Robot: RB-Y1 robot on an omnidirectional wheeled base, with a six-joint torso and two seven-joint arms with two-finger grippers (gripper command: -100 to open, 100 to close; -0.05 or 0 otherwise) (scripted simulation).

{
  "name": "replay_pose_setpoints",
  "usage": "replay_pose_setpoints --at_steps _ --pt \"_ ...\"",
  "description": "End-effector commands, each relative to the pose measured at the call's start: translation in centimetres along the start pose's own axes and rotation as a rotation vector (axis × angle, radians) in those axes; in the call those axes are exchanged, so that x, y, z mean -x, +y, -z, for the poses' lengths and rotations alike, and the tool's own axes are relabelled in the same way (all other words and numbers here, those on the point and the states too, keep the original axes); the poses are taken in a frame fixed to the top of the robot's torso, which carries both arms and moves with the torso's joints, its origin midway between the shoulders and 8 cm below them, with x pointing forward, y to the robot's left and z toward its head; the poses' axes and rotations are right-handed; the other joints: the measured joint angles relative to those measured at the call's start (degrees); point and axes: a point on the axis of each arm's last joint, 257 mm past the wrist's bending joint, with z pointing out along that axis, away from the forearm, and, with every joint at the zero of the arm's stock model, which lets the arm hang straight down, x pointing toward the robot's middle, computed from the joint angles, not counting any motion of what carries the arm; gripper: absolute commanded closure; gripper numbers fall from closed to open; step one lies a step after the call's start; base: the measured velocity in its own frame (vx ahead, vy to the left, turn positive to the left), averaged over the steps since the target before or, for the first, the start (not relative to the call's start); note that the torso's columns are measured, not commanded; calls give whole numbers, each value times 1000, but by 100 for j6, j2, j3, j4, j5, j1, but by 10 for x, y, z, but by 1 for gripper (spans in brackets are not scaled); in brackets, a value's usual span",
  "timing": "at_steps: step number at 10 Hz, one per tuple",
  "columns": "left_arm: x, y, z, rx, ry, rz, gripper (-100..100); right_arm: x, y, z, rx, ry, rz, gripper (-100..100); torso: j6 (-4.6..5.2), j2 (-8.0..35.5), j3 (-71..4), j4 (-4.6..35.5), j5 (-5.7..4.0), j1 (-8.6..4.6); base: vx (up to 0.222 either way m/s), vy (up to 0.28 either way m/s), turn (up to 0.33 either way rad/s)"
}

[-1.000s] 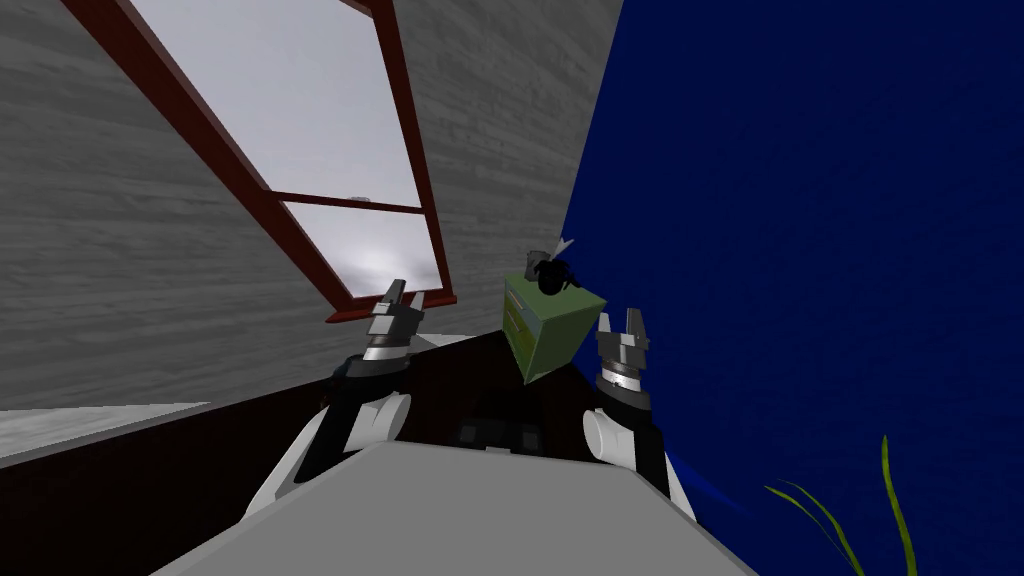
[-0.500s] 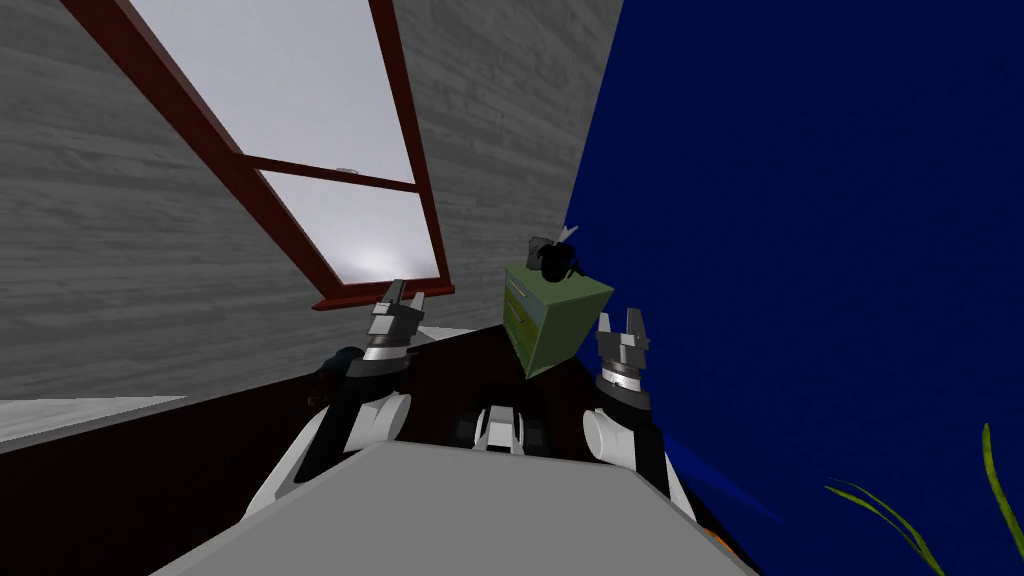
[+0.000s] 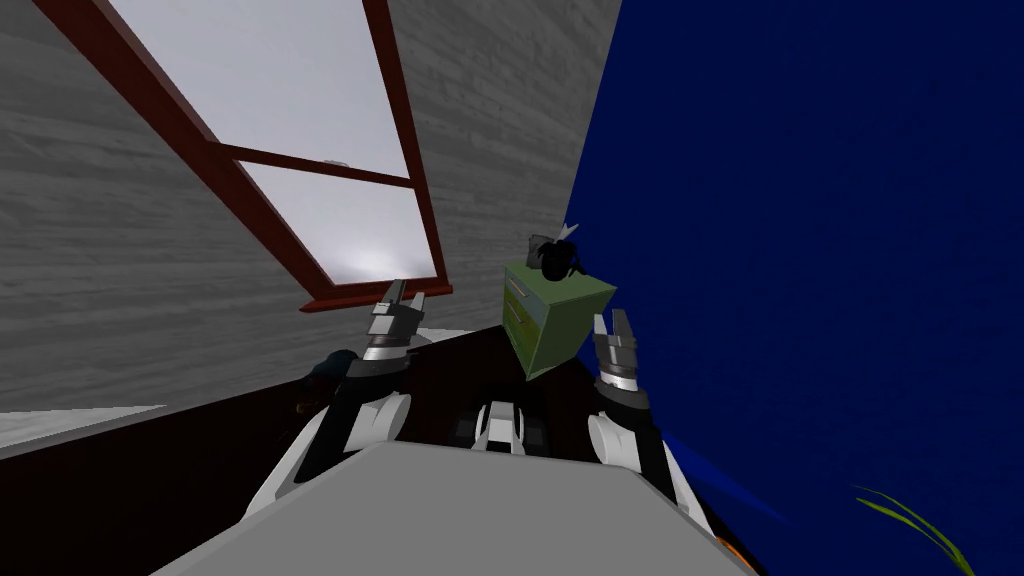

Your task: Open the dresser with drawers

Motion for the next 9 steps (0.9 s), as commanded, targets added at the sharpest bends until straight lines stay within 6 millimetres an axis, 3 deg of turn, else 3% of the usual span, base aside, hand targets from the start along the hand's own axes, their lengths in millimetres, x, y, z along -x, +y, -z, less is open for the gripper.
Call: replay_pose_setpoints --at_steps 1,9 --pt "0 0 0 0 0 0 0 -6 -4 2 -1 37 89 -100 0 12 7 3 -1 -5 52 7 -23" --pt "0 0 0 0 0 0 0 -22 -15 11 11 120 343 -100 0 7 4 2 -1 -3 59 23 -28"
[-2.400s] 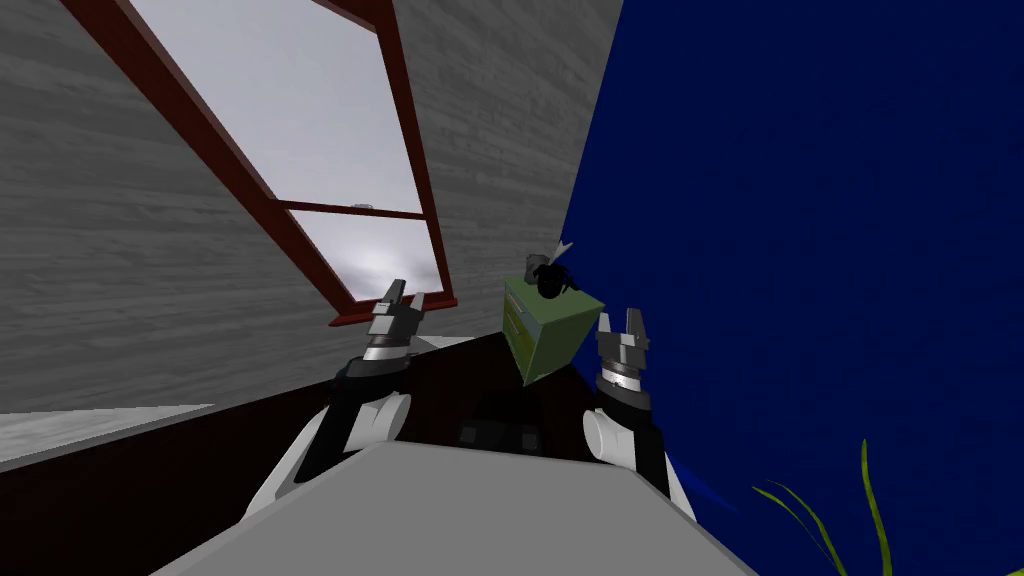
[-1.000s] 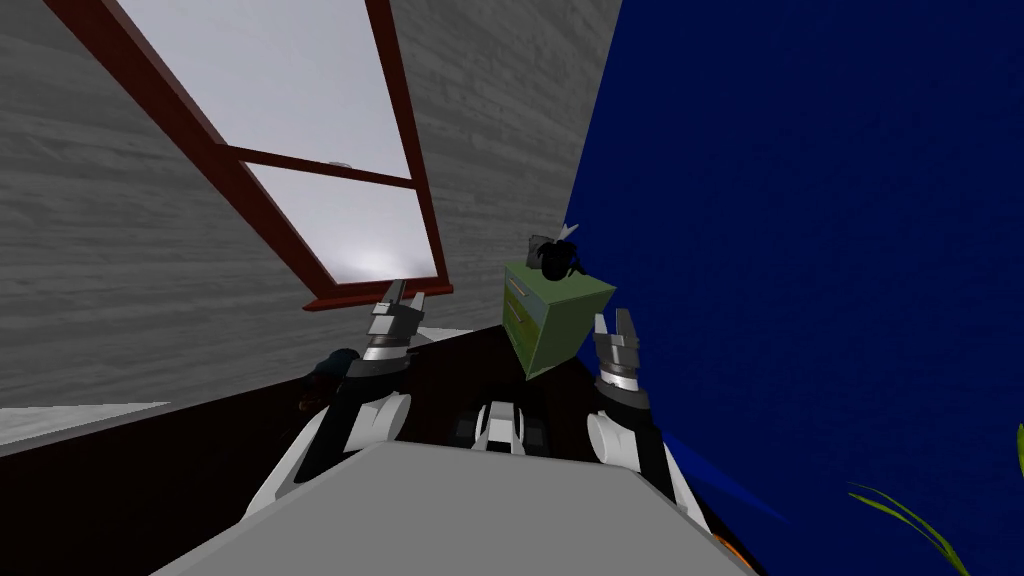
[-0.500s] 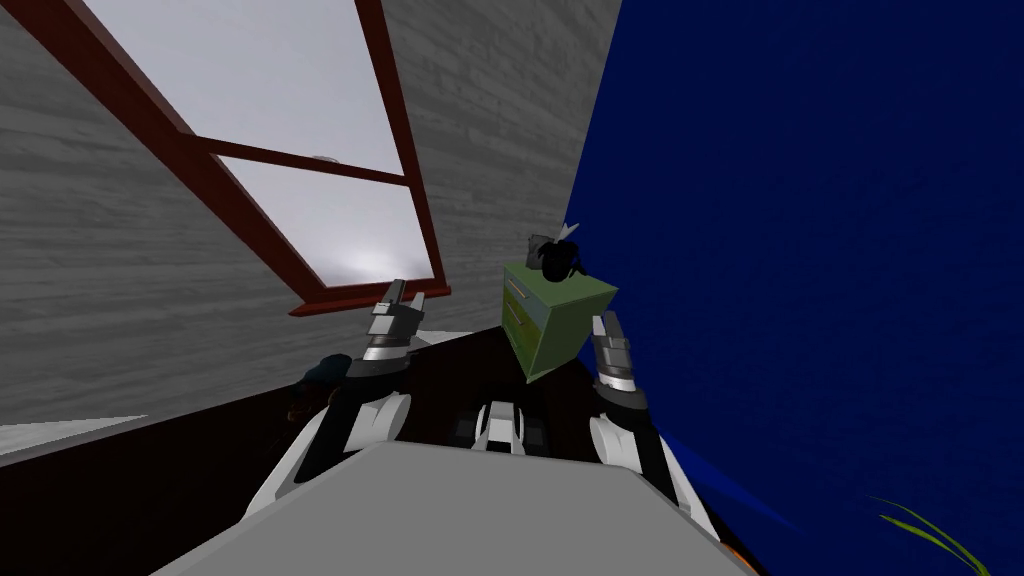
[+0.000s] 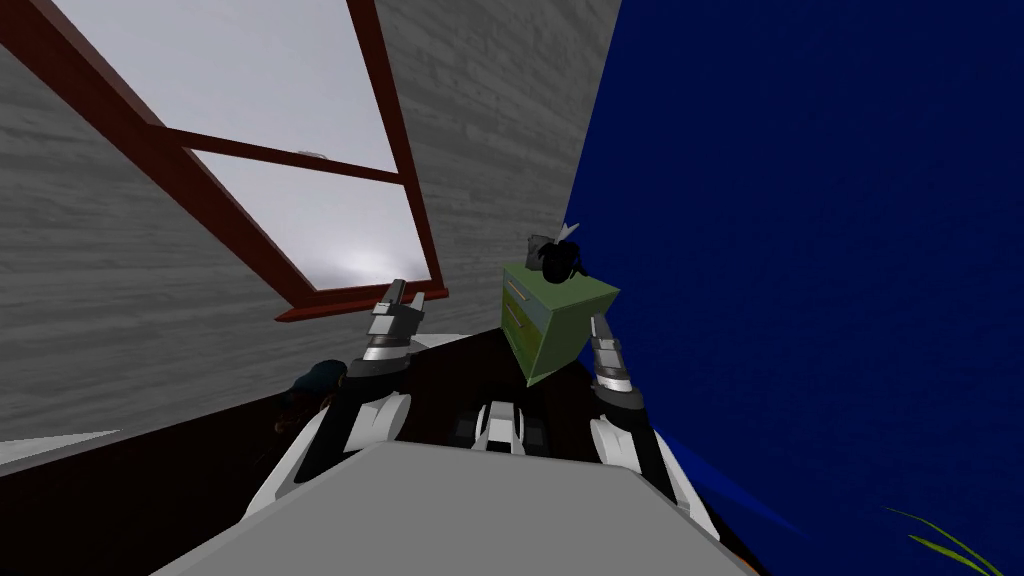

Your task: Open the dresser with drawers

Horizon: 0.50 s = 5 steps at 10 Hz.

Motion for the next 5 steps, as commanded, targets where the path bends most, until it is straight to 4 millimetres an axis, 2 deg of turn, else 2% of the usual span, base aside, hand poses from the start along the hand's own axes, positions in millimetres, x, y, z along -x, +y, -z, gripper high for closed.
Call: replay_pose_setpoints --at_steps 1,5 --pt "0 0 0 0 0 0 0 -8 -3 3 8 29 95 -100 -1 1 0 0 0 -2 73 32 -33" --pt "0 0 0 0 0 0 0 -13 -4 6 16 48 200 -100 -1 0 0 0 -1 -4 58 26 -21"
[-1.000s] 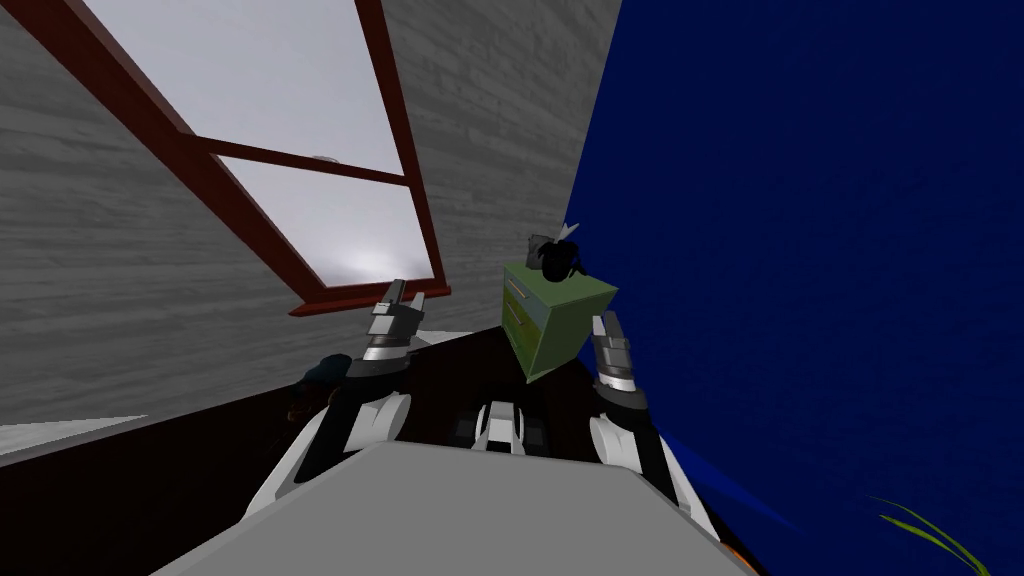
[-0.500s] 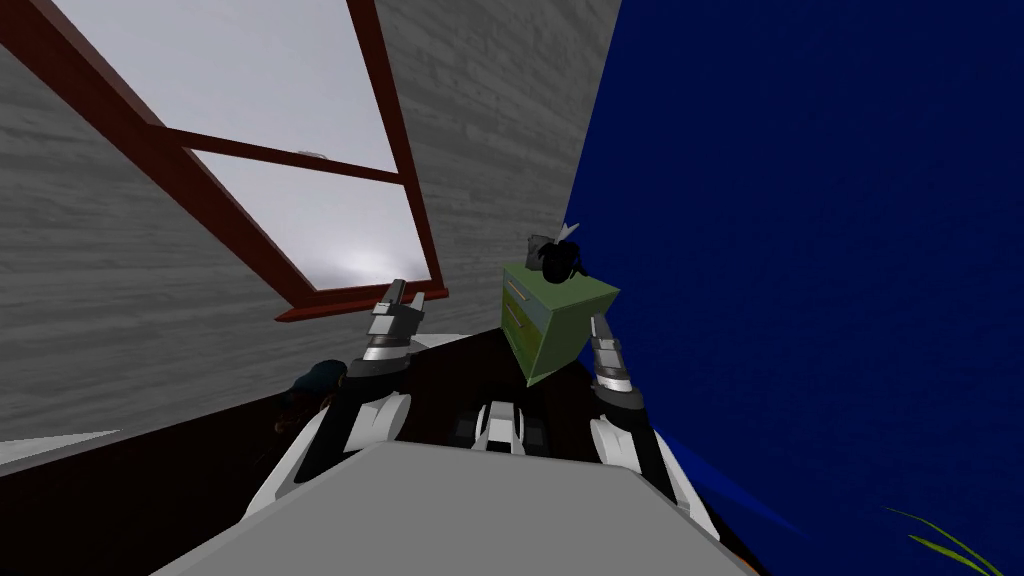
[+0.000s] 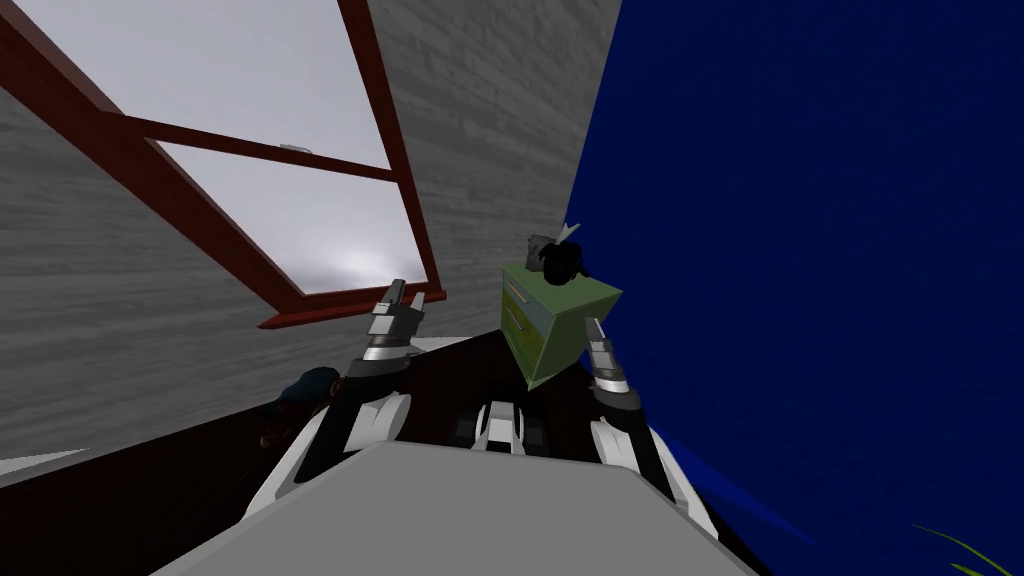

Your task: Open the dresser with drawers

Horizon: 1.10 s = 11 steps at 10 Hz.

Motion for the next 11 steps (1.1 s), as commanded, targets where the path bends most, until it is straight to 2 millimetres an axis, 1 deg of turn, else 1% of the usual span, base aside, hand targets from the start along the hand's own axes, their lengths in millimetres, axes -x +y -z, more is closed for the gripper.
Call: replay_pose_setpoints --at_steps 1,2,3,5,6,8,9,11 --pt "0 0 0 0 0 0 0 -7 -1 3 10 22 83 -100 0 11 6 3 -2 -7 52 6 -55" --pt "0 0 0 0 0 0 0 -7 -1 3 10 22 110 -100 1 4 4 2 -2 -4 57 26 -20" --pt "0 0 0 0 0 0 0 -13 -1 5 19 41 151 -100 0 0 0 0 1 6 83 36 -38" --pt "0 0 0 0 0 0 0 -13 -1 5 20 40 190 -100 0 -4 -3 -1 2 7 52 27 -11" --pt "0 0 0 0 0 0 0 -19 -2 8 31 59 240 -100 0 11 6 3 -1 -2 52 31 -43" --pt "0 0 0 0 0 0 0 -19 -2 8 32 59 273 -100 0 1 1 1 0 1 42 19 -13" --pt "0 0 0 0 0 0 0 -25 -3 11 44 78 325 -100 0 6 4 2 -1 -5 69 6 -49" --pt "0 0 0 0 0 0 0 -25 -3 11 45 78 357 -100 0 -4 -3 -1 0 2 46 16 -9"
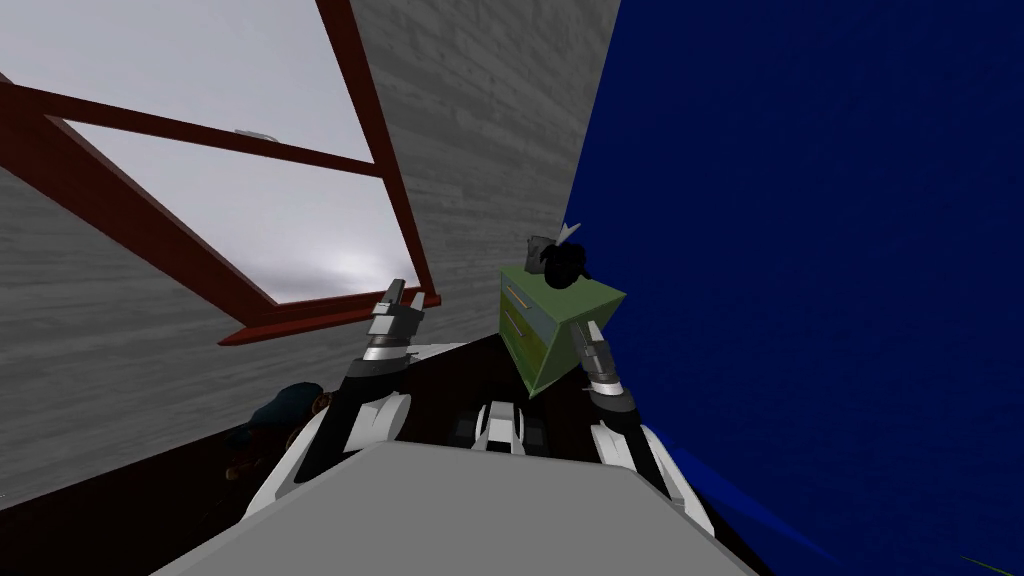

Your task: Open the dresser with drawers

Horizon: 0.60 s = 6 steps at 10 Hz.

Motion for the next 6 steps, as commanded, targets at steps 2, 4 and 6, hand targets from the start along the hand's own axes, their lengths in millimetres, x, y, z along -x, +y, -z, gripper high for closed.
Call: replay_pose_setpoints --at_steps 2,4,6 --pt "0 0 0 0 0 0 0 -8 2 3 17 21 107 -100 1 3 4 2 2 8 61 38 -38" --pt "0 0 0 0 0 0 0 -15 2 6 32 40 167 -100 0 10 6 3 -1 -5 48 23 -19" --pt "0 0 0 0 0 0 0 -15 2 6 33 40 202 -100 0 -1 0 0 0 -1 54 22 -16"
